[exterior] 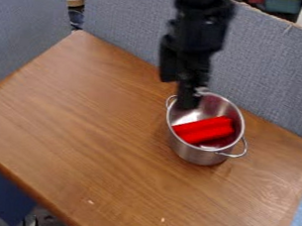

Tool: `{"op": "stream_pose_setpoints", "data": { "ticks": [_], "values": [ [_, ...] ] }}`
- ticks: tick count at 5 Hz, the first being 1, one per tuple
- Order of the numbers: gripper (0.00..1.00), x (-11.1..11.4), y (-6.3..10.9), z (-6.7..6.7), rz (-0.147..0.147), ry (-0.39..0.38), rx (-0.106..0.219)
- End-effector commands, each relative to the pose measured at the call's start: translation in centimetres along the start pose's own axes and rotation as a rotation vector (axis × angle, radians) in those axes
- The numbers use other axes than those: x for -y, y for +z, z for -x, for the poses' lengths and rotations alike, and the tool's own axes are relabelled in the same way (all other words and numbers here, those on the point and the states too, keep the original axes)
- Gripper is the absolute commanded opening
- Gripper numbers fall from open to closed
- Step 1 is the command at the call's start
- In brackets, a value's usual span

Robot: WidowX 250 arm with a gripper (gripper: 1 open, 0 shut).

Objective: Put the red object in the metal pot

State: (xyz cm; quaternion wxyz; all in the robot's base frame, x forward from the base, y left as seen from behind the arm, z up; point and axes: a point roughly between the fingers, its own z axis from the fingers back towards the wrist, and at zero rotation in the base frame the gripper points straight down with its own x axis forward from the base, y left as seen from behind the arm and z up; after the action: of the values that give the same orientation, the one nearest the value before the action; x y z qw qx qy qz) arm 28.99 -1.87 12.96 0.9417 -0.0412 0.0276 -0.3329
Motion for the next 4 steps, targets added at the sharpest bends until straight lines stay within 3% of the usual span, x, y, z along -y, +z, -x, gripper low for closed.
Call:
{"op": "stream_pose_setpoints", "data": {
  "ticks": [1, 2, 3, 4],
  "values": [
    [1.00, -1.6, 0.2, 1.5, -0.024, -0.072, 0.044],
    [1.00, -2.0, -0.9, 0.6, -0.058, -0.187, 0.018],
    [1.00, -2.5, -0.8, 4.0, -0.078, -0.186, 0.028],
    [1.00, -2.4, -0.8, 6.1, -0.090, -0.185, 0.028]
  ]
}}
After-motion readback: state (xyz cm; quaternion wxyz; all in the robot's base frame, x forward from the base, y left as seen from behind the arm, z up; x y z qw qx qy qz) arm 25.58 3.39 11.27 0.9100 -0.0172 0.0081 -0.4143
